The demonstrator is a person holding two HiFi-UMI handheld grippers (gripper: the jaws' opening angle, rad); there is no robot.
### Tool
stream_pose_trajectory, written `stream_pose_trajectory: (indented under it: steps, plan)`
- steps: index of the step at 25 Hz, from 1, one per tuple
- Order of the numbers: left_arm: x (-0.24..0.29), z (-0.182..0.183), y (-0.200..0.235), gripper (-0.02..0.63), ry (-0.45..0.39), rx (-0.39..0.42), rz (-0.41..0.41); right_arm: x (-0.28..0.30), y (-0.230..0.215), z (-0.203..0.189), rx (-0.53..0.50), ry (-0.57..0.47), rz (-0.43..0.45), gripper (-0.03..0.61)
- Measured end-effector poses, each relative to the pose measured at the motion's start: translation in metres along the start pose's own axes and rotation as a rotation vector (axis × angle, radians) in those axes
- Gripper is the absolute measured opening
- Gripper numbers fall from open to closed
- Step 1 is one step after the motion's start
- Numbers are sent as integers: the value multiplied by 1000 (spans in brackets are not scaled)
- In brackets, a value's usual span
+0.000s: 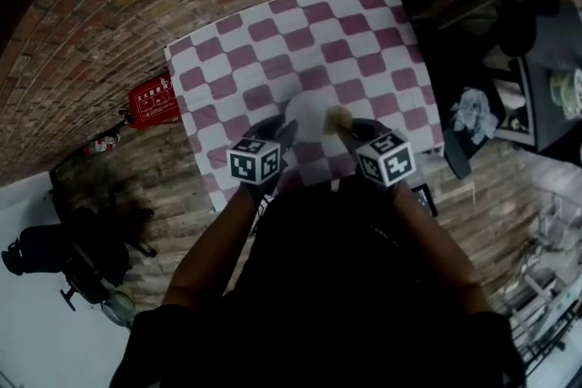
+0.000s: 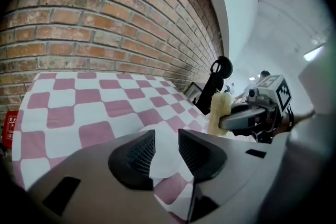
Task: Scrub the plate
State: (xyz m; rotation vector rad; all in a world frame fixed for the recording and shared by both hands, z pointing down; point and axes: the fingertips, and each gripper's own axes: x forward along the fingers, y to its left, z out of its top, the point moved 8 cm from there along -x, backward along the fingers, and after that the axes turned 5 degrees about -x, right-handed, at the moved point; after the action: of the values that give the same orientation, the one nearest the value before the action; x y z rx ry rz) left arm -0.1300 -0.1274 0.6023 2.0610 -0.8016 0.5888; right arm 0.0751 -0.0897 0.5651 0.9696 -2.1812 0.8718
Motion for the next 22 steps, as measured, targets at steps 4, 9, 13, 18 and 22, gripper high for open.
stream_pose_trajectory:
  steps: [4, 9, 13, 18, 22]
  plan:
    - [13, -5, 11, 156, 37, -18, 4, 16, -11, -12, 15, 42, -22, 48]
    - [24, -16, 24, 176, 77, -47, 28, 35, -21, -29, 53, 97, -28, 48]
    - [35, -22, 32, 187, 108, -68, 23, 50, -29, -33, 41, 116, -38, 48]
    - [44, -31, 41, 189, 130, -94, 36, 66, -38, -39, 48, 142, -42, 48]
    - [51, -37, 48, 189, 154, -103, 46, 77, -45, -46, 56, 194, -55, 48]
